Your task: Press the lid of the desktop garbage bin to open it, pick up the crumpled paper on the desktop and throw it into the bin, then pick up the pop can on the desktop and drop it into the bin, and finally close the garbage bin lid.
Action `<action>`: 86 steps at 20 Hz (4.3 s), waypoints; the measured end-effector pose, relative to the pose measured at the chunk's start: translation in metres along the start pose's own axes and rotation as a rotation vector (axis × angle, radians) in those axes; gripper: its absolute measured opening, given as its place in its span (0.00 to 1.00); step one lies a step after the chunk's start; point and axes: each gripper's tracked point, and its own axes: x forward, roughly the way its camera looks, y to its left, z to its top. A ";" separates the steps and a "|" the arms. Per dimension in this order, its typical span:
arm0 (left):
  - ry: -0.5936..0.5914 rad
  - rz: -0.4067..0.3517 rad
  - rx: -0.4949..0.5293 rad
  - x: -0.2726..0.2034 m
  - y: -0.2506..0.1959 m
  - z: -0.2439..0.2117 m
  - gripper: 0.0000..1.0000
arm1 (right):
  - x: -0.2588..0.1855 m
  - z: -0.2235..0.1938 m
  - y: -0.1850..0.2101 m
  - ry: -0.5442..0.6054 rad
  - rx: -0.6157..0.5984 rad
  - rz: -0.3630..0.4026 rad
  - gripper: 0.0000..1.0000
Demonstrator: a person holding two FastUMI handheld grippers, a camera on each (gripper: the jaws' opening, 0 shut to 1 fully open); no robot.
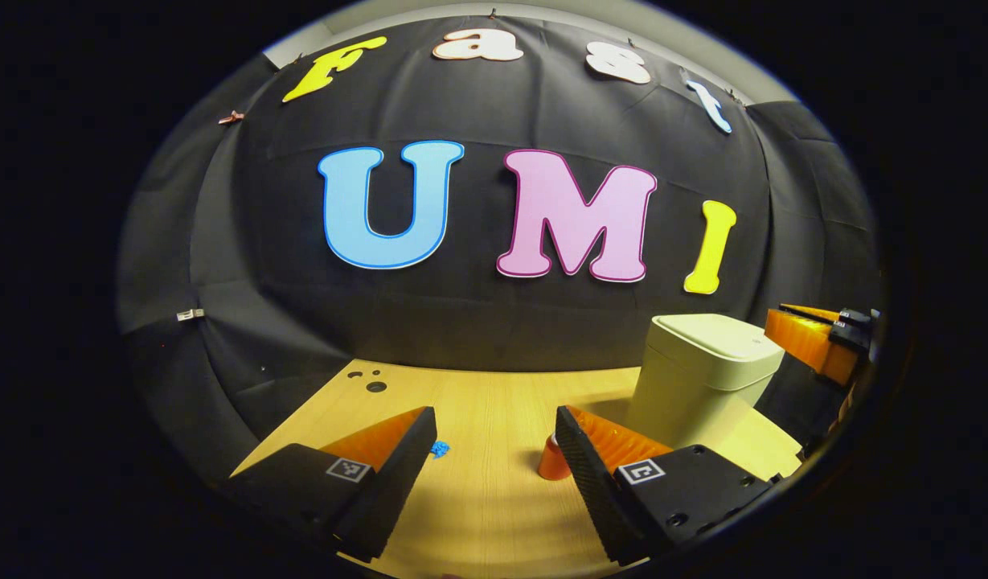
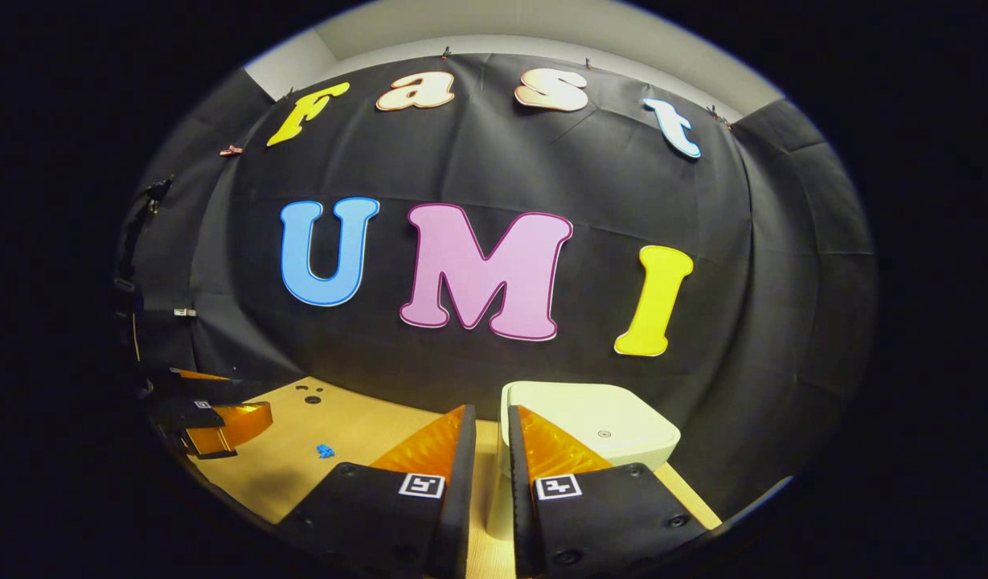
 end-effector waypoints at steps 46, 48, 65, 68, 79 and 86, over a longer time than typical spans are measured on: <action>0.075 0.033 0.015 0.003 -0.004 -0.022 0.96 | 0.069 -0.050 -0.113 0.248 0.094 -0.130 0.05; 0.081 0.031 0.016 0.004 -0.004 -0.023 0.95 | 0.068 -0.054 -0.116 0.263 0.089 -0.138 0.05; 0.104 0.018 0.022 0.010 -0.003 -0.033 0.96 | 0.072 -0.067 -0.117 0.280 0.040 -0.154 0.06; 0.103 0.026 0.016 0.008 0.000 -0.032 0.96 | 0.072 -0.059 -0.118 0.247 0.045 -0.154 0.06; 0.082 0.036 0.004 -0.014 0.014 -0.032 0.96 | 0.053 -0.017 -0.113 0.167 0.034 -0.167 0.05; 0.075 0.051 0.018 -0.048 0.037 -0.041 0.96 | 0.022 -0.004 -0.105 0.142 0.039 -0.197 0.05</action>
